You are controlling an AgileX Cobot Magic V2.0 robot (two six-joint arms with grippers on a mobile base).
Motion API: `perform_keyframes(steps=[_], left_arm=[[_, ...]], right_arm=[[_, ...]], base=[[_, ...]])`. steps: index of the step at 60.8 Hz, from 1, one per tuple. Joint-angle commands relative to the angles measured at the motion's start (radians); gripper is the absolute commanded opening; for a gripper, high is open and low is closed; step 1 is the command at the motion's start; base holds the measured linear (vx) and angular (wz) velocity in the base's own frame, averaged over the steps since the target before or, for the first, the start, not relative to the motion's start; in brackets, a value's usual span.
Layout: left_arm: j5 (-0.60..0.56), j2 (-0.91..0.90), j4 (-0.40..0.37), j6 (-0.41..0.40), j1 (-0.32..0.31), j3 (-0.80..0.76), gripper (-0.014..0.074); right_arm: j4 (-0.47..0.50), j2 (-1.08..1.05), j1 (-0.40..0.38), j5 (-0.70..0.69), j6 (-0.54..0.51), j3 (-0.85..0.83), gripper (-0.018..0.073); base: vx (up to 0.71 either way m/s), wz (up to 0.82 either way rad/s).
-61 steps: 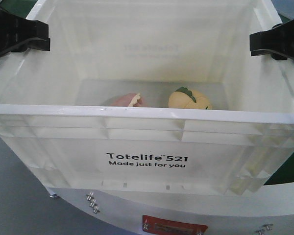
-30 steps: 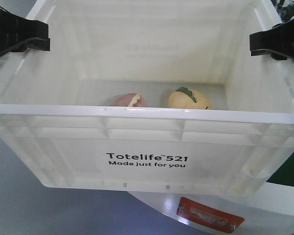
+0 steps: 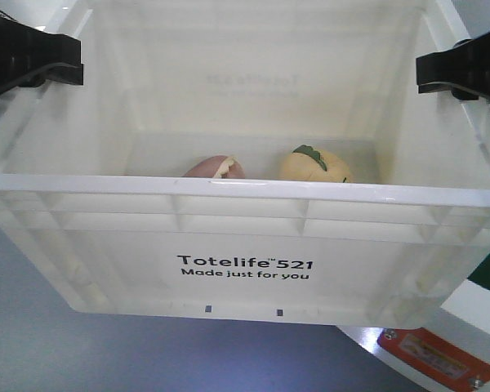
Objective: Place moving items into box and shelve
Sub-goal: 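Lift the crate with both grippers while the base drives away, then hold the crate steady with both grippers while the base drives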
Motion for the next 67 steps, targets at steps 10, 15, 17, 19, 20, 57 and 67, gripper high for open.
perform_keyframes(steps=[10,15,17,19,20,57,67], left_arm=[[-0.122,-0.046,-0.023,0.019,-0.005,-0.050,-0.0006],[-0.122,-0.046,-0.023,0.019,-0.005,-0.050,-0.0006],[-0.122,-0.046,-0.023,0.019,-0.005,-0.050,-0.0006],[-0.122,-0.046,-0.023,0.019,-0.005,-0.050,-0.0006],[-0.122,-0.046,-0.023,0.019,-0.005,-0.050,-0.0006],[-0.122,-0.046,-0.023,0.019,-0.005,-0.050,-0.0006],[-0.122,-0.046,-0.023,0.019,-0.005,-0.050,-0.0006]], right_arm=[[-0.041,-0.027,-0.006,-0.115,0.002,-0.044,-0.0005],[-0.041,-0.027,-0.006,-0.115,0.002,-0.044,-0.0005],[-0.041,-0.027,-0.006,-0.115,0.002,-0.044,-0.0005],[-0.041,-0.027,-0.006,-0.115,0.002,-0.044,-0.0005],[-0.041,-0.027,-0.006,-0.115,0.002,-0.044,-0.0005],[-0.041,-0.027,-0.006,-0.115,0.002,-0.044,-0.0005],[-0.041,-0.027,-0.006,-0.115,0.002,-0.044,-0.0005]], base=[[-0.14,0.63],[-0.15,0.67],[-0.15,0.68],[-0.15,0.68],[-0.15,0.68],[-0.16,0.70],[-0.16,0.75]])
